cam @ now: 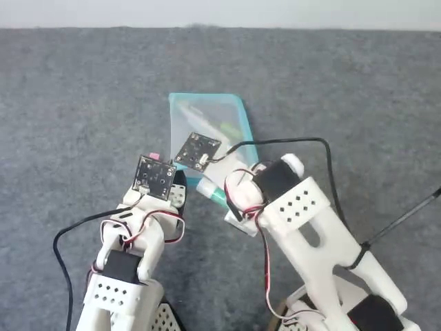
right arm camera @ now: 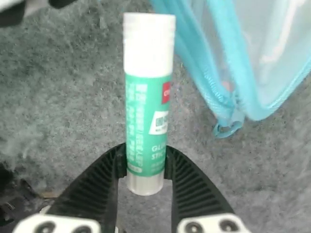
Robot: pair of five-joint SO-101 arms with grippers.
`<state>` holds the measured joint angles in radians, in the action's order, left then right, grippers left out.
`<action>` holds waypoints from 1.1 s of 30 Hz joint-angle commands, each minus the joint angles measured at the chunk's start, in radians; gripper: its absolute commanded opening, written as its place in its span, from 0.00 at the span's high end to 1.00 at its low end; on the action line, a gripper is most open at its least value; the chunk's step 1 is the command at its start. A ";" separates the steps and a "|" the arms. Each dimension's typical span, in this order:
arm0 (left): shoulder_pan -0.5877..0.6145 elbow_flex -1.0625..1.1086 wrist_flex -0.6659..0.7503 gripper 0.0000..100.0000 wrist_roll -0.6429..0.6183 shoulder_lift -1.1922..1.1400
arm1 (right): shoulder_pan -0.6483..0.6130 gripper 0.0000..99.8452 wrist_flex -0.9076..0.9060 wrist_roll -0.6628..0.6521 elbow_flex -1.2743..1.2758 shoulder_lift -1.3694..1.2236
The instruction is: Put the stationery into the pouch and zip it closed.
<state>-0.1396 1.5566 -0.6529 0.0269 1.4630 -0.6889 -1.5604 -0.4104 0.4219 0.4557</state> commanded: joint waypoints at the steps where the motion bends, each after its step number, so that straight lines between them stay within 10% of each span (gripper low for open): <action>1: -0.002 -0.022 0.028 0.99 0.011 0.015 | -0.007 0.99 0.027 0.034 -0.009 0.015; 22: -0.012 -0.019 0.023 0.99 0.058 0.015 | 0.097 0.98 -0.154 0.249 -0.847 -0.639; 33: -0.114 -0.010 -0.012 0.99 0.103 0.015 | -0.025 0.71 -0.179 0.247 -1.074 -0.789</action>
<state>-0.1887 1.5689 -0.6544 0.1097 1.4630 -0.6720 -1.7522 -0.1649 -0.5769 -0.3452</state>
